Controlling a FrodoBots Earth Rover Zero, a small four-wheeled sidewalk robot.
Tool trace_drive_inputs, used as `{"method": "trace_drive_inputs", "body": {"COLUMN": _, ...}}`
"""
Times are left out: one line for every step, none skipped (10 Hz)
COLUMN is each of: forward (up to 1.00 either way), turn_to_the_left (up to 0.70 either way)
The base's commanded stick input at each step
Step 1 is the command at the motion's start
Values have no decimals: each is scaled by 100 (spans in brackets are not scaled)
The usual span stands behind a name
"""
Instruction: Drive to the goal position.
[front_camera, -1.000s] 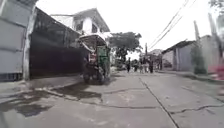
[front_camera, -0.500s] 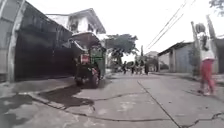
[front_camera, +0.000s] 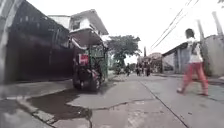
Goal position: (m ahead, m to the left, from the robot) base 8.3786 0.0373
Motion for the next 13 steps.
{"method": "trace_drive_inputs", "body": {"forward": 70, "turn_to_the_left": -35}}
{"method": "trace_drive_inputs", "body": {"forward": 70, "turn_to_the_left": -35}}
{"method": "trace_drive_inputs", "body": {"forward": 70, "turn_to_the_left": -35}}
{"method": "trace_drive_inputs", "body": {"forward": 70, "turn_to_the_left": -35}}
{"method": "trace_drive_inputs", "body": {"forward": 70, "turn_to_the_left": -35}}
{"method": "trace_drive_inputs", "body": {"forward": 70, "turn_to_the_left": -31}}
{"method": "trace_drive_inputs", "body": {"forward": 70, "turn_to_the_left": -11}}
{"method": "trace_drive_inputs", "body": {"forward": 70, "turn_to_the_left": 0}}
{"method": "trace_drive_inputs", "body": {"forward": 70, "turn_to_the_left": 0}}
{"method": "trace_drive_inputs", "body": {"forward": 70, "turn_to_the_left": 0}}
{"method": "trace_drive_inputs", "body": {"forward": 70, "turn_to_the_left": 0}}
{"method": "trace_drive_inputs", "body": {"forward": 70, "turn_to_the_left": 0}}
{"method": "trace_drive_inputs", "body": {"forward": 70, "turn_to_the_left": 0}}
